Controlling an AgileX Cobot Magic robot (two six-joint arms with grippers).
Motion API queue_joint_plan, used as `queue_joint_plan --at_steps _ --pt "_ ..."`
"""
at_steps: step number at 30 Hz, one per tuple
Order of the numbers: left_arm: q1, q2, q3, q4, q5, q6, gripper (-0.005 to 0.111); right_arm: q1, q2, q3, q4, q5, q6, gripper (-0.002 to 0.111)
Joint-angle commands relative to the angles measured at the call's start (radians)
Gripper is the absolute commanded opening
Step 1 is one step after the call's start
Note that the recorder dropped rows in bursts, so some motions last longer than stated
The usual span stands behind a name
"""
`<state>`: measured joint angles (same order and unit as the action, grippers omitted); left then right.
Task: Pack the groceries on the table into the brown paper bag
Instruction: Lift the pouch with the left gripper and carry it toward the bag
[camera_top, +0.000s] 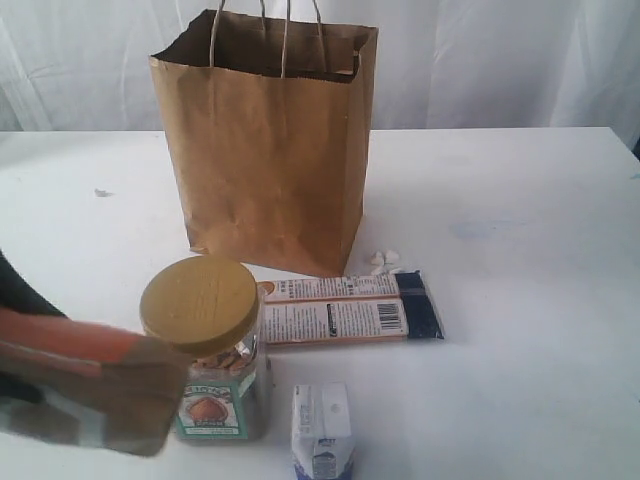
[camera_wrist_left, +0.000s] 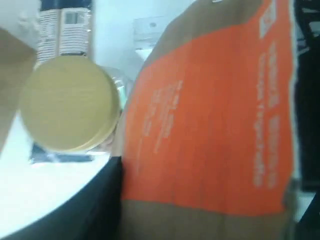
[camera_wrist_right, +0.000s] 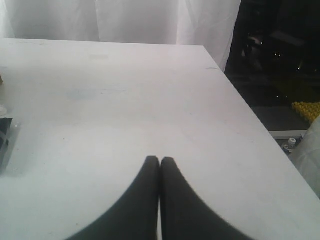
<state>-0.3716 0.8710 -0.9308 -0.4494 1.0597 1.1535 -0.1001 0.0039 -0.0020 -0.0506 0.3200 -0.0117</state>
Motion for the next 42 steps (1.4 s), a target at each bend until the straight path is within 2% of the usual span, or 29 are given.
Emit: queue_joint_plan --at_steps 1,2,3,4,5,6,7,10,13,14,17,18,19,20,21,22,24,28,31,42 --pt "-0.002 -0.072 -0.27 0.34 0.033 -0.122 0.0 0.001 -0.004 0.002 -0.002 -0.005 -0.013 0.0" --pt "-0.002 -0.079 -0.296 0.437 -0.055 -0.19 0.0 0.001 -0.004 0.002 -0.002 -0.005 -0.013 0.0" --pt "-0.002 -0.079 -0.31 0.603 -0.255 -0.349 0.0 0.001 -0.004 0.002 -0.002 -0.005 -0.013 0.0" --pt "-0.002 -0.074 -0.307 0.688 -0.364 -0.426 0.0 0.001 -0.004 0.002 -0.002 -0.005 -0.013 0.0" --pt "-0.002 -0.045 -0.288 0.805 -0.534 -0.541 0.0 0.001 -0.004 0.002 -0.002 -0.005 -0.013 0.0" --pt "-0.002 -0.02 -0.278 0.83 -0.615 -0.582 0.0 0.001 -0.004 0.002 -0.002 -0.005 -0.013 0.0" --pt "0.0 0.039 -0.267 0.831 -0.757 -0.619 0.0 0.001 -0.004 0.002 -0.002 -0.005 -0.013 0.0" --pt "0.033 0.193 -0.271 0.812 -0.947 -0.692 0.0 0.001 -0.004 0.002 -0.002 -0.005 -0.013 0.0" --pt "0.107 0.318 -0.321 0.721 -1.093 -0.874 0.0 0.001 -0.004 0.002 -0.002 -0.005 -0.011 0.0" --pt "0.134 0.354 -0.345 0.684 -1.135 -0.962 0.0 0.001 -0.004 0.002 -0.002 -0.005 0.003 0.0" --pt "0.228 0.471 -0.438 0.696 -1.278 -1.403 0.0 0.001 -0.004 0.002 -0.002 -0.005 0.017 0.0" --pt "0.24 0.508 -0.461 0.776 -1.322 -1.557 0.0 0.001 -0.004 0.002 -0.002 -0.005 0.017 0.0" --pt "0.243 0.523 -0.471 0.85 -1.345 -1.632 0.0 0.001 -0.004 0.002 -0.002 -0.005 0.017 0.0" --pt "0.244 0.557 -0.499 1.067 -1.391 -1.83 0.0 0.001 -0.004 0.002 -0.002 -0.005 0.017 0.0" --pt "0.244 0.573 -0.51 1.149 -1.424 -1.932 0.0 0.001 -0.004 0.002 -0.002 -0.005 0.017 0.0" --pt "0.247 0.614 -0.539 1.328 -1.587 -2.189 0.0 0.001 -0.004 0.002 -0.002 -0.005 0.017 0.0" --pt "0.249 0.686 -0.614 1.45 -1.776 -2.37 0.0 0.001 -0.004 0.002 -0.002 -0.005 0.017 0.0" --pt "0.249 0.792 -0.723 1.491 -1.766 -2.405 0.0 0.001 -0.004 0.002 -0.002 -0.005 0.017 0.0" --pt "0.249 0.866 -0.765 1.526 -1.853 -2.436 0.0 0.001 -0.004 0.002 -0.002 -0.005 0.017 0.0" --pt "0.249 0.92 -0.781 1.545 -2.009 -2.434 0.0 0.001 -0.004 0.002 -0.002 -0.005 0.017 0.0"
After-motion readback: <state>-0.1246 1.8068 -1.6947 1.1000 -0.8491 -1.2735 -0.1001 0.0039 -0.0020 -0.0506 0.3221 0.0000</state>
